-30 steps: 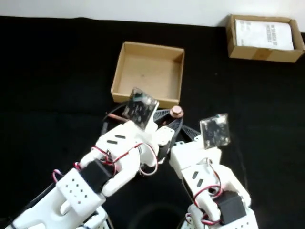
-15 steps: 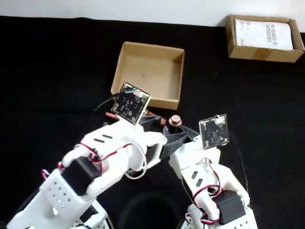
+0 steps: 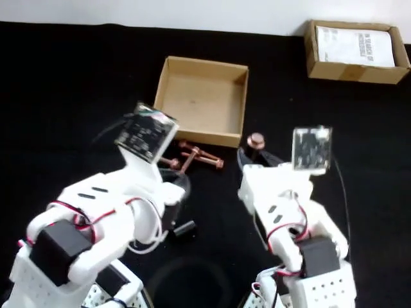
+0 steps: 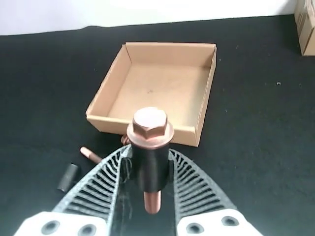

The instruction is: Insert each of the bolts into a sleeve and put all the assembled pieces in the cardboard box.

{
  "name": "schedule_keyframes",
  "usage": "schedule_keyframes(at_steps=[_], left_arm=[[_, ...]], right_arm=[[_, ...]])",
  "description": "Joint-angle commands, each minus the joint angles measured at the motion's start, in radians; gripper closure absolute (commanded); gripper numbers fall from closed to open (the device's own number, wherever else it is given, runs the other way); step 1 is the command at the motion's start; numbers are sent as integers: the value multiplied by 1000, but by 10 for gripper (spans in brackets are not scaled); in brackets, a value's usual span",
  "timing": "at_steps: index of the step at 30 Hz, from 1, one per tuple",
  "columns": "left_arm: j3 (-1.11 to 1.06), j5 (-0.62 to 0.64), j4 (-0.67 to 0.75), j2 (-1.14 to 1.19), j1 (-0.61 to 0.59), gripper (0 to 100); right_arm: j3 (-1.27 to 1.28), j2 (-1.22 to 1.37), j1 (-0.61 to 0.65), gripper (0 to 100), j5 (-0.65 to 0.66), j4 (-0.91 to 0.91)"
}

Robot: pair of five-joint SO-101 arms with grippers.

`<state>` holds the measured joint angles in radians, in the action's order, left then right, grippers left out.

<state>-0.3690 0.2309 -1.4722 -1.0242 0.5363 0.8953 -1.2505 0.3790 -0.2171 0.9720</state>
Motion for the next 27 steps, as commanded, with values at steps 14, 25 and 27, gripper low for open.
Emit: schedule_keyframes(at_steps=[14,25,27], left_arm=[[-180,2,3,-2,-845,991],[-673,5,250,-2,-900,991],[-750,5,342,-2,-900,991]], right_arm=[[-829,970,-15,992,350,-22],[-1428,1621,-10,992,589,-28],[-1503,1721,-10,992,641,-27]])
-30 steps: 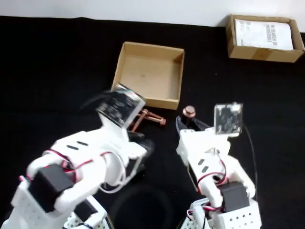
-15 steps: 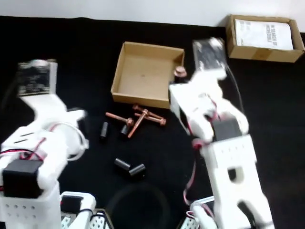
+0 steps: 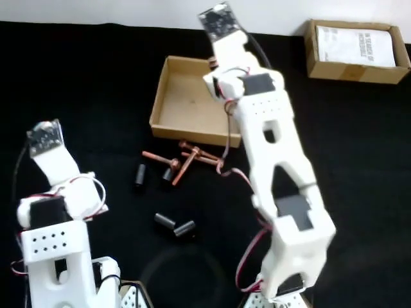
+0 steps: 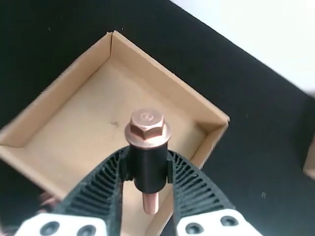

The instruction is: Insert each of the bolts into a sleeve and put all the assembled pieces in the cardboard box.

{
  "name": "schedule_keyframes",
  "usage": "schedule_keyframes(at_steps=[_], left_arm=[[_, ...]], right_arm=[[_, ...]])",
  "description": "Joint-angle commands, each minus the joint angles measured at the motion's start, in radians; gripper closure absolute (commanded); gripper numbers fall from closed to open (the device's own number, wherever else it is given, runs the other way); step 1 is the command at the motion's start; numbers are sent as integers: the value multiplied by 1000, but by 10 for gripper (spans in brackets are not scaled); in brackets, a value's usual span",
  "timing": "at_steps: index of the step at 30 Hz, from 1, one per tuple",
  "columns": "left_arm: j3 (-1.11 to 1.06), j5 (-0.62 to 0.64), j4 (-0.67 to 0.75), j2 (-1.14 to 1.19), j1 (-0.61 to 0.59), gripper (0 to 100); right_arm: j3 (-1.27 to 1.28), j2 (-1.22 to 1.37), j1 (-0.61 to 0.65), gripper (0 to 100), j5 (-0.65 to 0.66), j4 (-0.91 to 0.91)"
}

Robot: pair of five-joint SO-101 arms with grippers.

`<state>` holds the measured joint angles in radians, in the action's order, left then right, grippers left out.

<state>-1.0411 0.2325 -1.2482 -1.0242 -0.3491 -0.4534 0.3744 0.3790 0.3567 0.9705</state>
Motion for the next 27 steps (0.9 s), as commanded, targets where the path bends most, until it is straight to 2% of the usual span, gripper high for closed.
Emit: schedule_keyframes(at_steps=[1,4,10,14,18,23,27], left_arm=[[-113,3,164,-2,-15,991],[-203,3,287,-2,-15,991],[-323,2,535,-2,-16,991],[-334,2,554,-2,-16,991],[-337,-2,554,-1,-16,991],[-338,-5,555,4,-16,987],[-338,-5,555,4,-16,987]], right_arm=[[-183,140,-10,992,91,-25],[-248,243,-10,992,170,12],[-343,369,13,992,353,205],[-387,417,13,992,445,294],[-430,417,25,967,517,481],[-541,400,70,805,497,739],[-691,395,99,782,463,792]])
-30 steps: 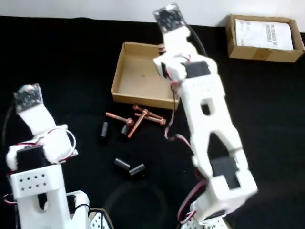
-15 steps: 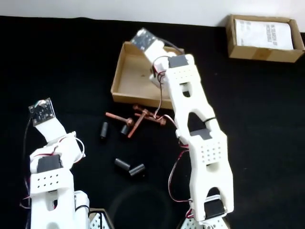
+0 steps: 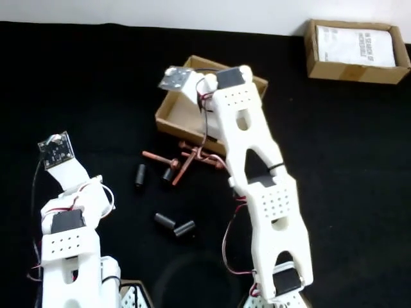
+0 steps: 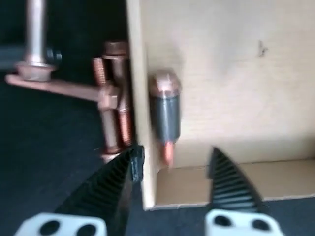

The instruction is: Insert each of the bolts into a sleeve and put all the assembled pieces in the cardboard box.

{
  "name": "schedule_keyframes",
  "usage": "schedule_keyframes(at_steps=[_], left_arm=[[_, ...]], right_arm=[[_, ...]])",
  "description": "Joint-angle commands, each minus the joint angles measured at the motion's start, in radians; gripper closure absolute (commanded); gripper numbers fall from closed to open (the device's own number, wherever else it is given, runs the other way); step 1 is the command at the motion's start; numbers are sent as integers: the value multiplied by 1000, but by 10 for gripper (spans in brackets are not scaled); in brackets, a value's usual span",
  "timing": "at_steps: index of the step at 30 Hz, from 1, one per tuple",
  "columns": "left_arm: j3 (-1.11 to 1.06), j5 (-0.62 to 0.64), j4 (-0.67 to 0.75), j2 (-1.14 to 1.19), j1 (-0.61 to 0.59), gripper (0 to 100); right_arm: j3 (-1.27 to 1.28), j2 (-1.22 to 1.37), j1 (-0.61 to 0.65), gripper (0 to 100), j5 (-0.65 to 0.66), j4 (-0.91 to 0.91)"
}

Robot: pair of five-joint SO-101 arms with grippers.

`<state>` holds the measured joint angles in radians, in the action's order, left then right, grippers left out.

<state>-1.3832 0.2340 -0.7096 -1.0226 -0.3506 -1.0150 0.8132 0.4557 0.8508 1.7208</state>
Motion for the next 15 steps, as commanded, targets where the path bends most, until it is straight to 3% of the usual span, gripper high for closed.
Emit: schedule_keyframes(at_steps=[1,4,8,15], left_arm=[[4,-6,17,2,-15,987],[4,-6,17,1,-15,987],[4,-6,17,-1,-15,987],[5,-8,17,-2,-41,987]], right_arm=[[-179,-48,22,785,-58,42],[-283,-104,24,786,-141,45],[-185,-303,45,786,-244,47],[633,-911,213,786,-278,45]])
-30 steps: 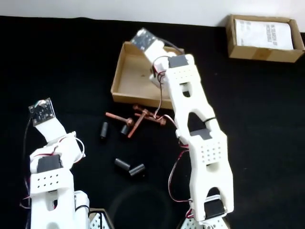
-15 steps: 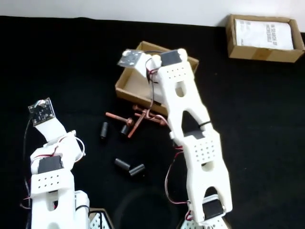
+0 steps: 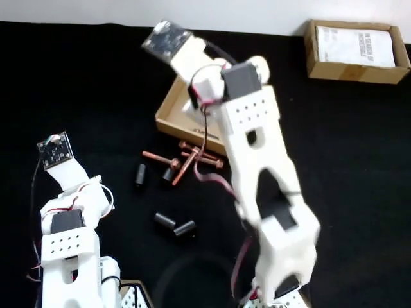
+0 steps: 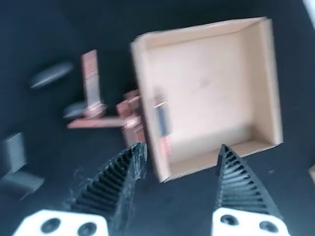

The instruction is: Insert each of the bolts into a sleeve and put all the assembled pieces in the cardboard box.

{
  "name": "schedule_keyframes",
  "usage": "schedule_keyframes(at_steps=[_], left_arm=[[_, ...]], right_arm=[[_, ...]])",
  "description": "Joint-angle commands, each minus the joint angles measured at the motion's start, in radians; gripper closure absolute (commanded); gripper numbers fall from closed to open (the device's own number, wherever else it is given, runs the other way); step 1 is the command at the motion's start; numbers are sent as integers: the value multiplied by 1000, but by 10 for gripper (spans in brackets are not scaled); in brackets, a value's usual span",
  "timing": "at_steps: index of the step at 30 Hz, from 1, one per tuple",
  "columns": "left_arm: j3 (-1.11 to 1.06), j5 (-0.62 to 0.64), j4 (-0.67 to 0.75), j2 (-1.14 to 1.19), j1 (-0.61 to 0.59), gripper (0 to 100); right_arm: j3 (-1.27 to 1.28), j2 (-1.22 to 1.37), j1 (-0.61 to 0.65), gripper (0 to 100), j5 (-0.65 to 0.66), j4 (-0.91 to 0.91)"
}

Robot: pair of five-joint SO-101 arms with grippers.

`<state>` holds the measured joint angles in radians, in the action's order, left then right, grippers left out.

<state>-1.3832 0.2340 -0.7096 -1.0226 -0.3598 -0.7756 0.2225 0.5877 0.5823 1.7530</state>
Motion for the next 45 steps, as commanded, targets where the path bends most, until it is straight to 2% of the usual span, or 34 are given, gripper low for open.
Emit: schedule_keyframes(at_steps=[1,6,9,12,20,25,30,39,45], left_arm=[[8,-8,18,-2,-45,987],[-7,-3,97,-2,-108,987],[-19,-2,155,-2,-154,987],[-35,-2,219,-2,-202,987],[-74,0,348,-2,-278,987],[-79,0,361,-2,-278,987],[-77,-5,362,-2,-280,987],[-71,-2,362,-2,-315,987],[-71,-2,362,-2,-315,987]], right_arm=[[527,-407,113,786,-9,12],[1047,-720,251,786,-11,7],[1245,-796,265,786,-11,2],[1380,-832,265,786,-9,-76],[1584,-843,288,786,3,-478],[1728,-843,348,786,167,-789],[1810,-842,401,786,193,-980],[1819,-840,418,786,190,-1027],[1821,-840,455,786,187,-868]])
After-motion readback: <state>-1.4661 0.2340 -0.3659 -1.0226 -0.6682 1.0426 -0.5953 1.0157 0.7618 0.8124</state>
